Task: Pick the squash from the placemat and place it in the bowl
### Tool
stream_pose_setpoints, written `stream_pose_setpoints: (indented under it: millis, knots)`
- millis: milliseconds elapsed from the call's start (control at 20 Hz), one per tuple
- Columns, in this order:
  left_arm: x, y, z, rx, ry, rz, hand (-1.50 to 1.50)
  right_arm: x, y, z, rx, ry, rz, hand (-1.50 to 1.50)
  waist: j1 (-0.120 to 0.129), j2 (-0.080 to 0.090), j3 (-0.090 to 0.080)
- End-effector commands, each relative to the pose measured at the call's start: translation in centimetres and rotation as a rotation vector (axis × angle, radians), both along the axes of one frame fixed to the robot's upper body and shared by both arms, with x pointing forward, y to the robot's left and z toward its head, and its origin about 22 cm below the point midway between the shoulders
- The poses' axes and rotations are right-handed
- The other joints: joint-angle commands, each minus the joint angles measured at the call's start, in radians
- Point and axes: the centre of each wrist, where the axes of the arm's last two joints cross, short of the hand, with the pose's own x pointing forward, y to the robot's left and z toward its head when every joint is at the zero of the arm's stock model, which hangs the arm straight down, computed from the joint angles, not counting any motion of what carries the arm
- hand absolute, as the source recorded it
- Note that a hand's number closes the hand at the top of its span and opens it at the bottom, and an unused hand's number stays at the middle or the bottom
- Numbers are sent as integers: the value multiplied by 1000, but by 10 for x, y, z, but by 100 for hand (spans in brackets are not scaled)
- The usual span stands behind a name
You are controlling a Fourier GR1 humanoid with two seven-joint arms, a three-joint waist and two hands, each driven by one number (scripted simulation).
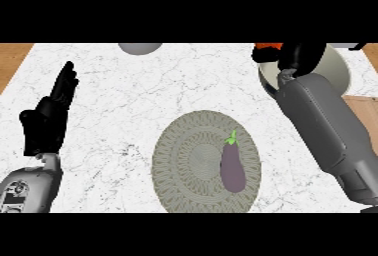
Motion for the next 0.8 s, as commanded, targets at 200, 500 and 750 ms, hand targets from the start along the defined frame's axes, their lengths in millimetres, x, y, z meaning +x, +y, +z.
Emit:
stream_pose_setpoints:
  millis: [200,500,750]
  knots:
    - [-11,-3,-14,5,-7,0,0,12,-84,-26,-177,83,-155,150,10,2,0]
    - [-3,-20,-10,-17,-7,-31,0,5,-133,-64,-72,94,-213,150,28,13,2]
    - [10,-19,8,2,-23,-36,0,10,-140,-56,108,135,-121,-150,39,19,4]
